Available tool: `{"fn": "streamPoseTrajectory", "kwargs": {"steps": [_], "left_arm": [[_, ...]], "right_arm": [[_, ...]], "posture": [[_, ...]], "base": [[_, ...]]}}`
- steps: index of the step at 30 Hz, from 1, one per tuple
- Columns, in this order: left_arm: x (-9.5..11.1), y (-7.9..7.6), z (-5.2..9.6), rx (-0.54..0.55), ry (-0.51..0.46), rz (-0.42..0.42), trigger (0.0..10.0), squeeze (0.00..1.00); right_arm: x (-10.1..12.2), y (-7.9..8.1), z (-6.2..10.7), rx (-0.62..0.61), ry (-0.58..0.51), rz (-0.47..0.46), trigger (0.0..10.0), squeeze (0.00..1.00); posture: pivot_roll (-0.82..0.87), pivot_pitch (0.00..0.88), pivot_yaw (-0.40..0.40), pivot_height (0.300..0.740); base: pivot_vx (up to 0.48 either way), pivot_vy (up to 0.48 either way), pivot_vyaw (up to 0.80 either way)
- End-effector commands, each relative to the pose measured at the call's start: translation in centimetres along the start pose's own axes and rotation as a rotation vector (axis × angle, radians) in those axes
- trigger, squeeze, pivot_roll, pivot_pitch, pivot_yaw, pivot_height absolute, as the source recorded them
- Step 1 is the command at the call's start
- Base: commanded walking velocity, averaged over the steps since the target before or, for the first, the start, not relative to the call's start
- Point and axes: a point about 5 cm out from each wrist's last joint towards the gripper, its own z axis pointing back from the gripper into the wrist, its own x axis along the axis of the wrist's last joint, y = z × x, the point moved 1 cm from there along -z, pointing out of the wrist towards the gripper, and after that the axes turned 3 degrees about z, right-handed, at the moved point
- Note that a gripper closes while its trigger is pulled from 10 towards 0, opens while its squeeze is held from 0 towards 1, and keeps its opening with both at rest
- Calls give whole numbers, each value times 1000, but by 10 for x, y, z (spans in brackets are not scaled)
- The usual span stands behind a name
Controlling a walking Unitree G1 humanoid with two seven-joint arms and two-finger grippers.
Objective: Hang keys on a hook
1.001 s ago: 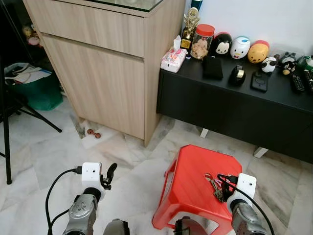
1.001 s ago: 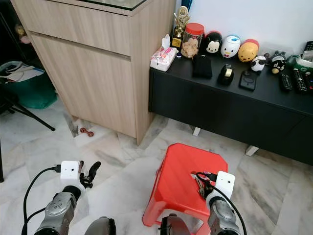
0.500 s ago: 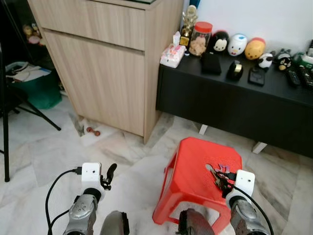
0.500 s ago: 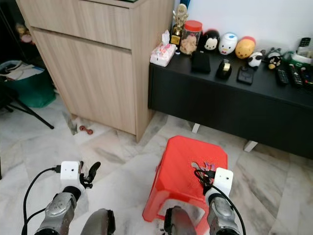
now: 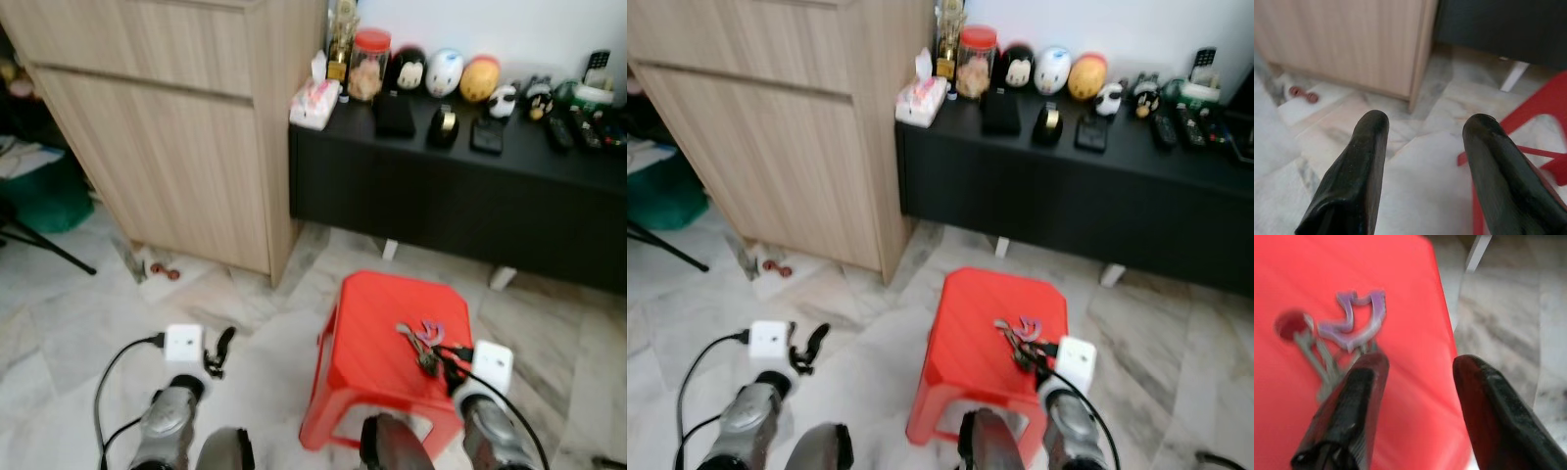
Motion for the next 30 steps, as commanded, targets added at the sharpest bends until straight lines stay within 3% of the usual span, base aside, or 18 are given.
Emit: {"fn": "streamPoseTrajectory", "kwargs": {"steps": [1, 9, 19, 20, 27, 28, 29, 30], "left_arm": [[-4, 5, 3, 14, 20, -6, 10000, 0], [-4, 6, 3, 18, 19, -7, 10000, 0], [-4, 4, 3, 13, 22, -9, 10000, 0], [-4, 4, 3, 13, 21, -8, 10000, 0], [-5, 4, 4, 11, 22, -9, 10000, 0], [-5, 4, 4, 10, 24, -9, 10000, 0], [-5, 4, 4, 10, 24, -9, 10000, 0], [-5, 3, 4, 10, 24, -9, 10000, 0]], "right_arm": [[0, 5, 0, 10, 2, -8, 10000, 0], [-4, 14, 1, 77, 28, 13, 10000, 0], [-7, 13, 1, 68, 50, 2, 10000, 0], [-7, 14, 1, 80, 49, -3, 10000, 1000], [-3, 15, -1, 67, 45, -7, 10000, 1000], [-3, 16, -1, 66, 51, -1, 10000, 255], [-2, 16, -1, 68, 52, 1, 10000, 0], [-2, 17, -1, 69, 53, 2, 10000, 0]], "posture": [[110, 113, -81, 585], [106, 115, -82, 585], [107, 117, -82, 585], [108, 118, -82, 585], [107, 121, -81, 585], [106, 121, -81, 585], [106, 121, -81, 585], [107, 122, -82, 585]], "base": [[330, 0, 0], [33, 0, 0], [0, 0, 0], [0, 0, 0], [0, 0, 0], [0, 0, 0], [0, 0, 0], [0, 0, 0]]}}
